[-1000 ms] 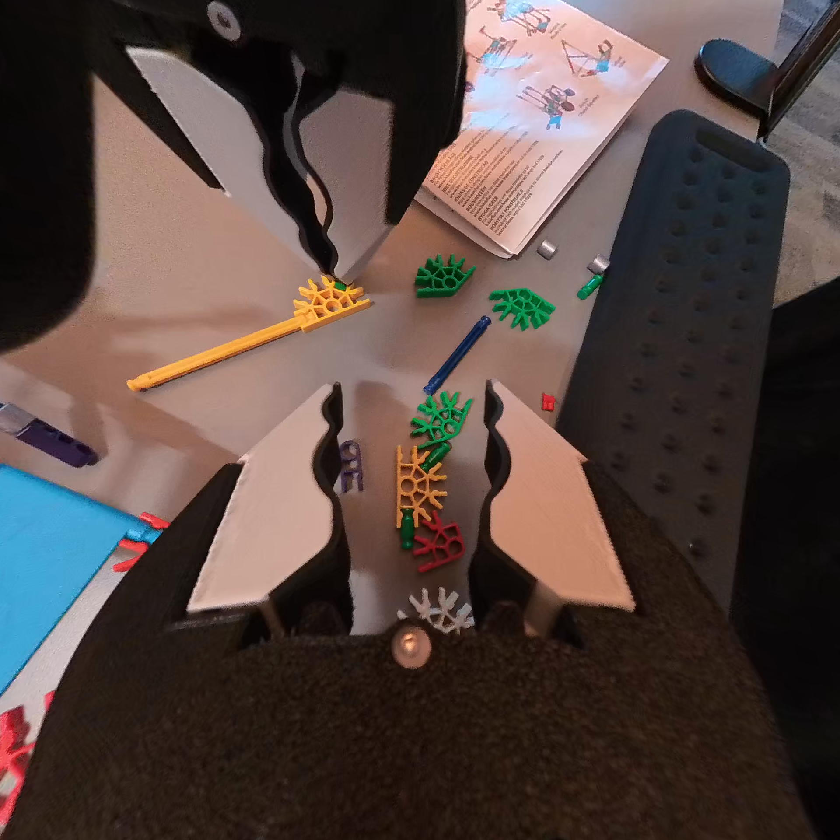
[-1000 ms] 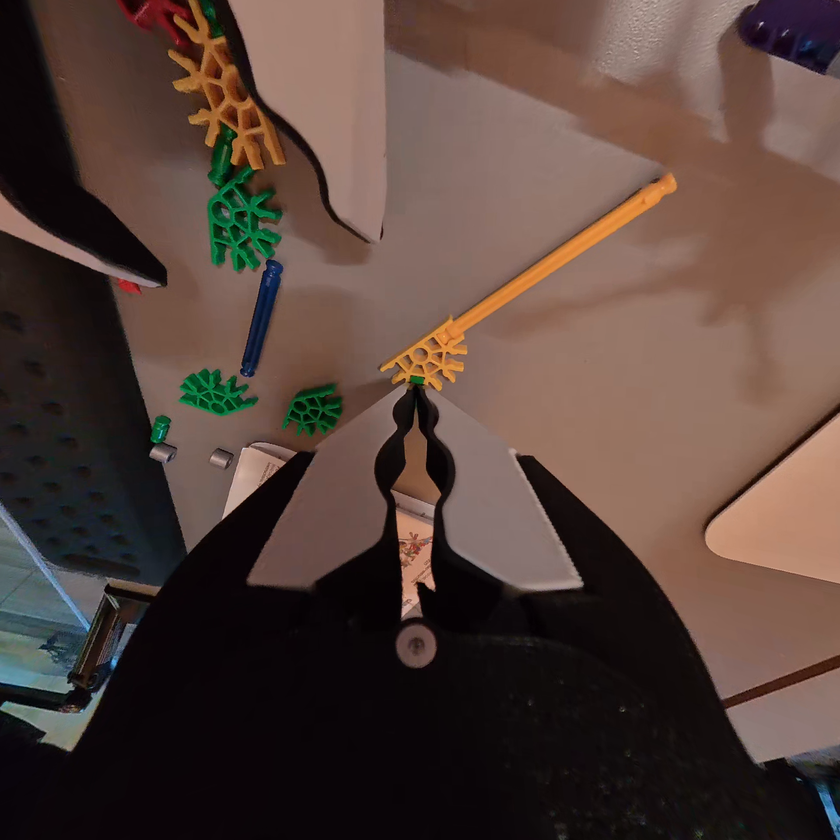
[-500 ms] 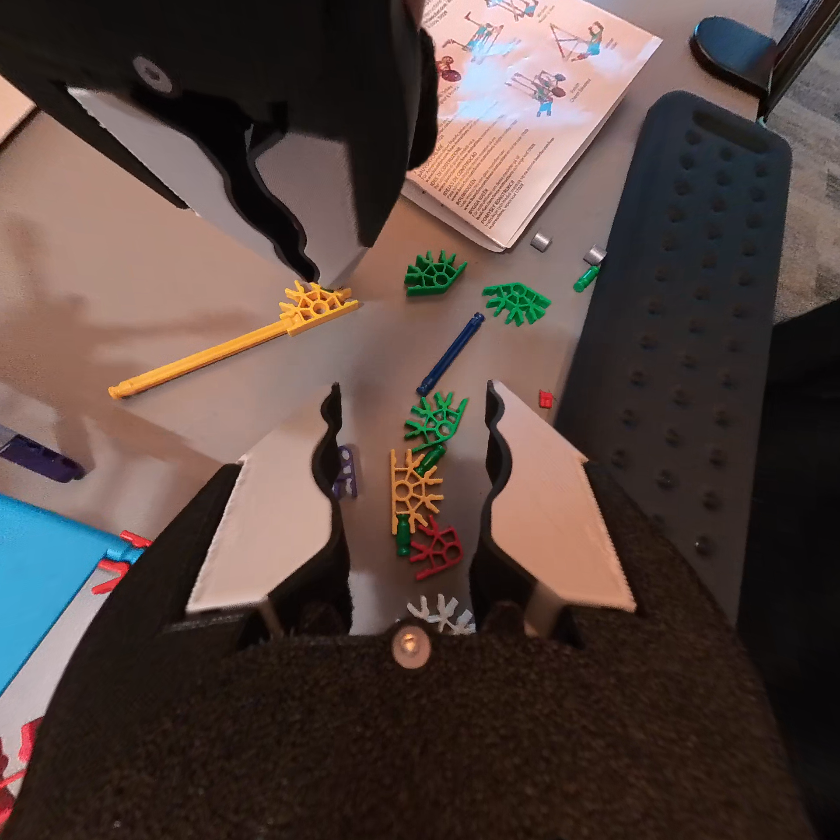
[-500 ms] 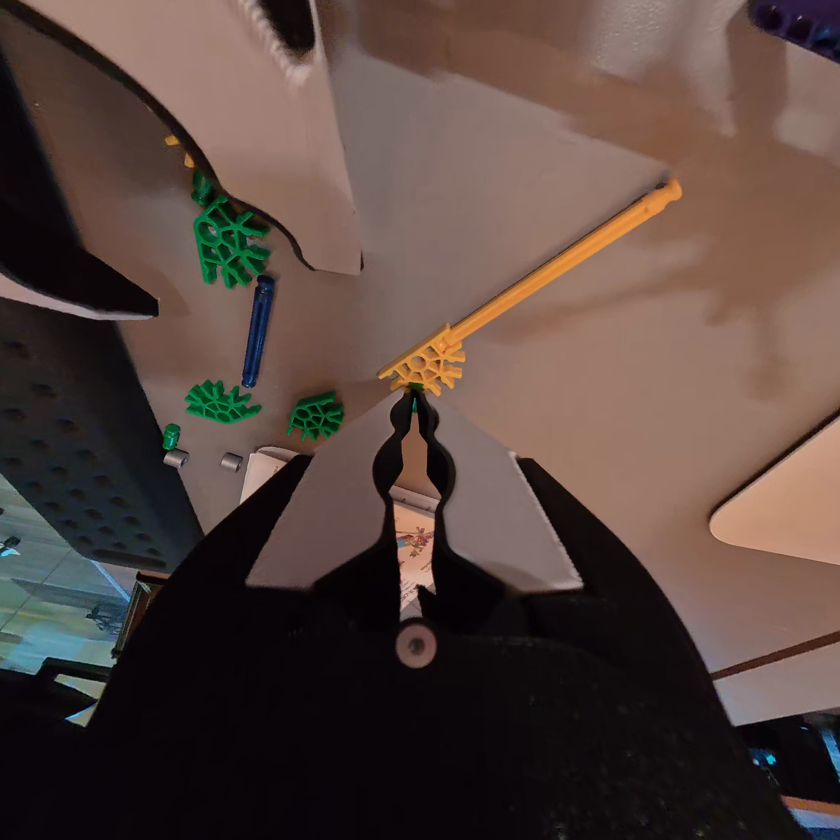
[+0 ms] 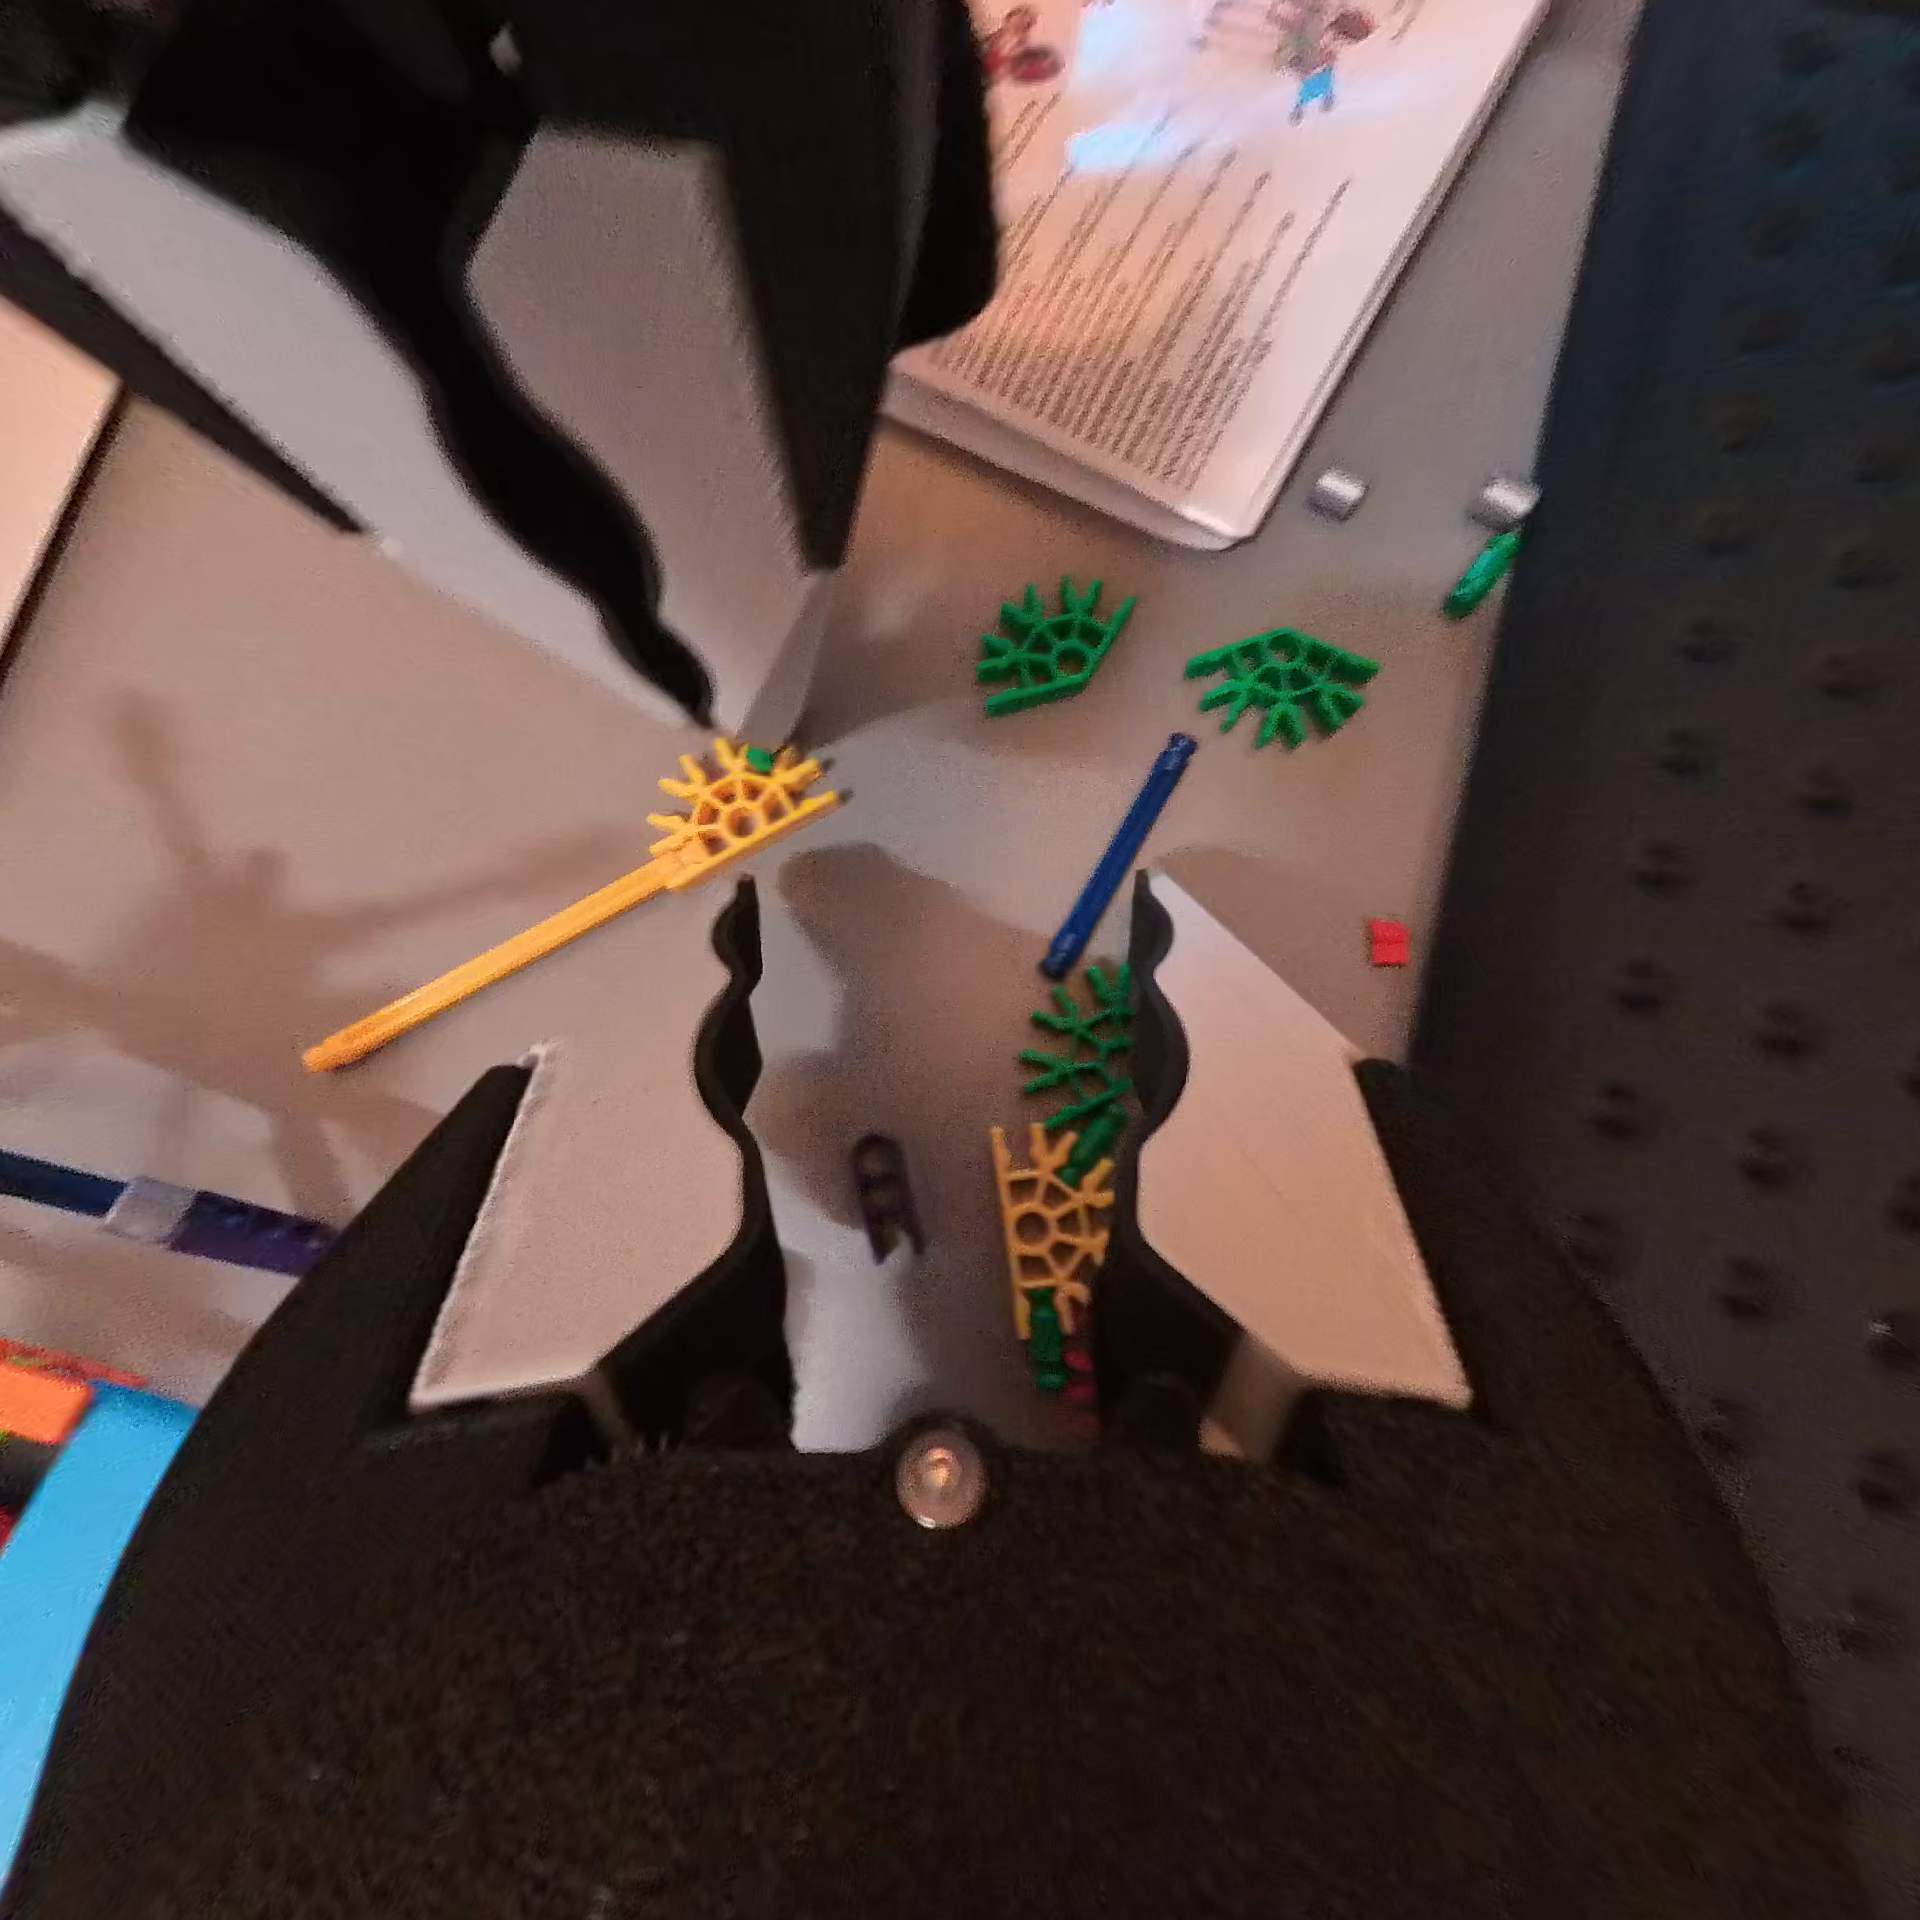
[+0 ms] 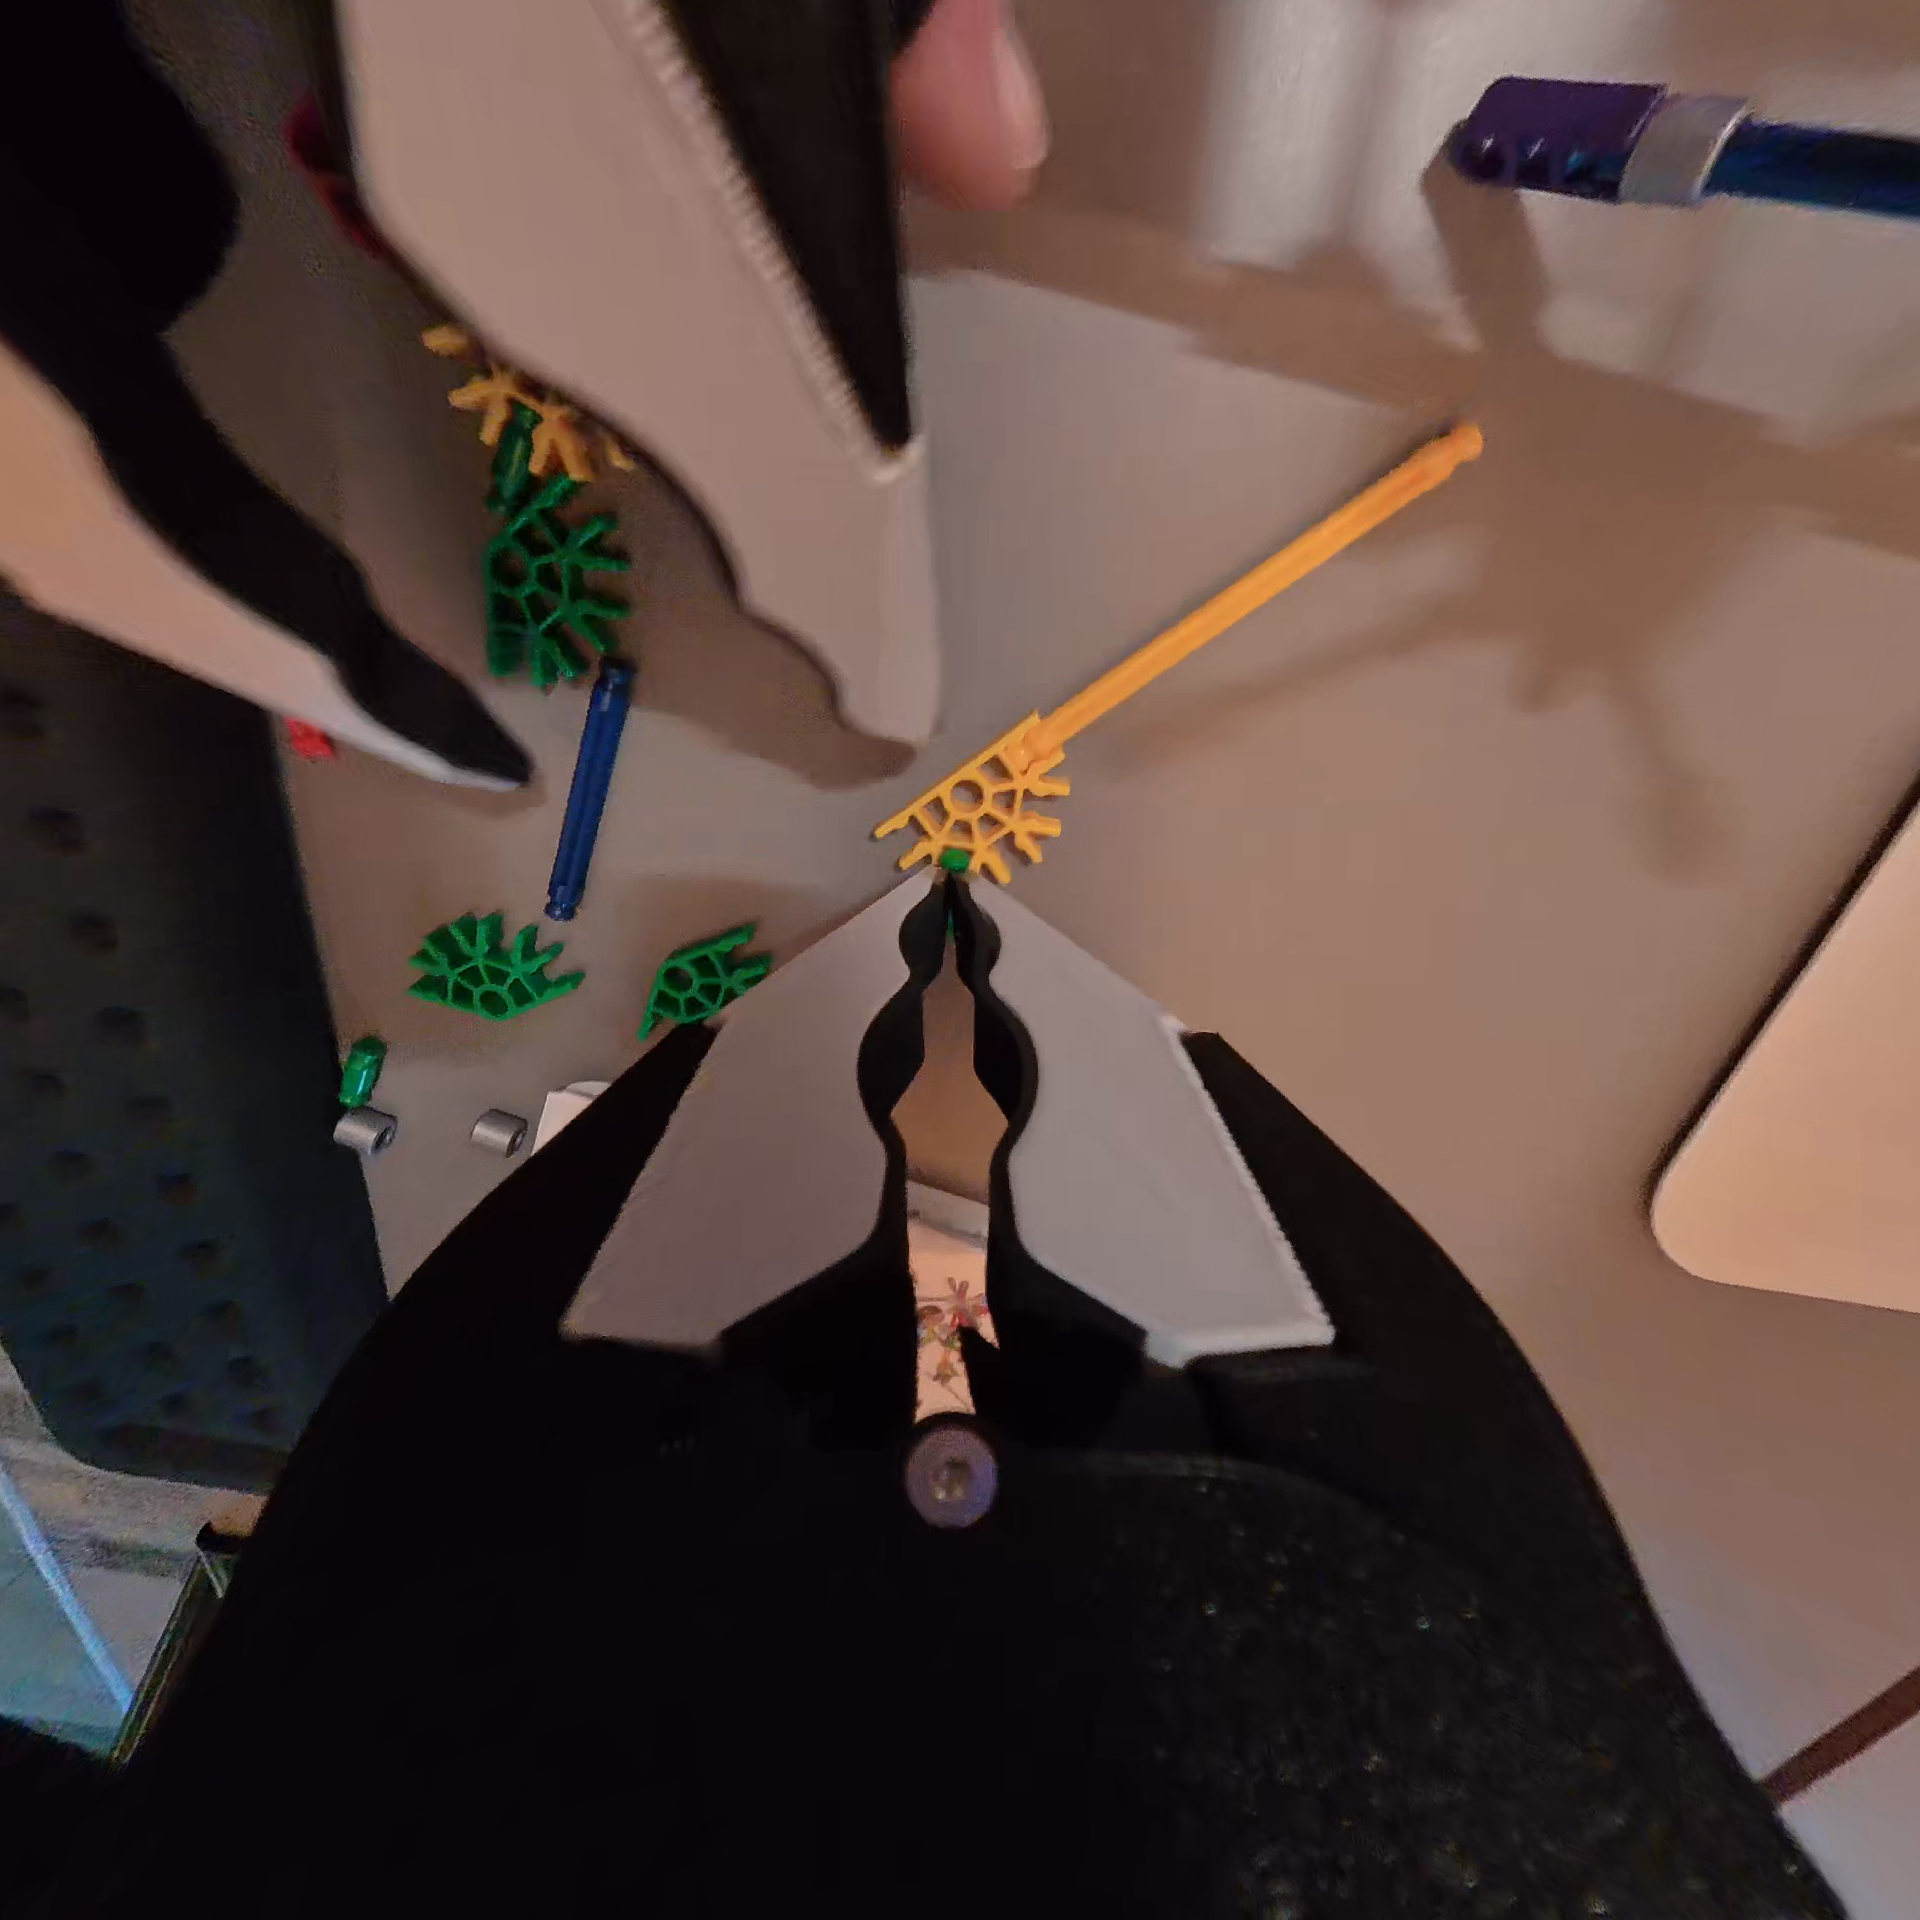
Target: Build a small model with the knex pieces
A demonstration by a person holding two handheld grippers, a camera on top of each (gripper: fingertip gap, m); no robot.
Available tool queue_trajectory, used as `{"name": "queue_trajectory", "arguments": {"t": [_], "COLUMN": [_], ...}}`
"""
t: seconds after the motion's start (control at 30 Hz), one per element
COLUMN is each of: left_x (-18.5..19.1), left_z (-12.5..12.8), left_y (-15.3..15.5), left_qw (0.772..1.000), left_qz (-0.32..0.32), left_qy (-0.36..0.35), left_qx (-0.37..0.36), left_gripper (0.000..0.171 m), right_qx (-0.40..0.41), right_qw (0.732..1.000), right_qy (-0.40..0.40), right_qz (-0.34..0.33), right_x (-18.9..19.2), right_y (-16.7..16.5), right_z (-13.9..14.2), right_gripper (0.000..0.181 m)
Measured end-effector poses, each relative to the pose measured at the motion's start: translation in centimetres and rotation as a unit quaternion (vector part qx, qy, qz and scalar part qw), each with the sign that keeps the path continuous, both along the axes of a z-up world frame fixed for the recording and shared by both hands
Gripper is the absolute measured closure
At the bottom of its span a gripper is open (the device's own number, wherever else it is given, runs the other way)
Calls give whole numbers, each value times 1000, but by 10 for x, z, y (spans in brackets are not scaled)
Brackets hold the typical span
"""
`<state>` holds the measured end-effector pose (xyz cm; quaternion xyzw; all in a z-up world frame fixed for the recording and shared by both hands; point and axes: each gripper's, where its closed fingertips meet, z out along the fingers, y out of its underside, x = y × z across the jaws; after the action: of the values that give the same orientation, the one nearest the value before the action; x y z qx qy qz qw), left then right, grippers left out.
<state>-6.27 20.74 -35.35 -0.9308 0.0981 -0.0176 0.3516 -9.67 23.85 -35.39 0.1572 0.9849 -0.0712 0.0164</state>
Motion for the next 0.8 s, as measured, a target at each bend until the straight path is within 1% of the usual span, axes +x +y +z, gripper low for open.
{"name": "queue_trajectory", "arguments": {"t": [0.03,0.1,0.27,0.5,0.57,0.67,0.73,0.8], "left_x": [-3,-2,-5,-7,-7,-7,-6,-6], "left_z": [-1,1,-1,-1,-1,-3,-3,-3], "left_y": [1,5,10,13,13,13,13,13], "left_qw": [1000,1000,999,999,999,999,999,999], "left_qz": [0,-5,-2,2,2,2,1,1], "left_qy": [2,-18,-41,-46,-46,-37,-39,-41], "left_qx": [-3,5,10,14,15,11,11,10], "left_gripper": [100,100,99,100,99,98,98,98], "right_qx": [-6,-23,-84,-91,-80,-83,-96,-90], "right_qw": [1000,1000,996,994,995,994,993,993], "right_qy": [3,9,28,48,52,59,61,67], "right_qz": [-2,-12,-25,-39,-39,-29,-39,-48], "right_x": [1,1,0,-5,-6,-4,-5,-4], "right_y": [3,6,0,3,6,2,1,8], "right_z": [0,2,8,0,-5,-4,0,1], "right_gripper": [181,181,181,181,181,181,181,181]}}
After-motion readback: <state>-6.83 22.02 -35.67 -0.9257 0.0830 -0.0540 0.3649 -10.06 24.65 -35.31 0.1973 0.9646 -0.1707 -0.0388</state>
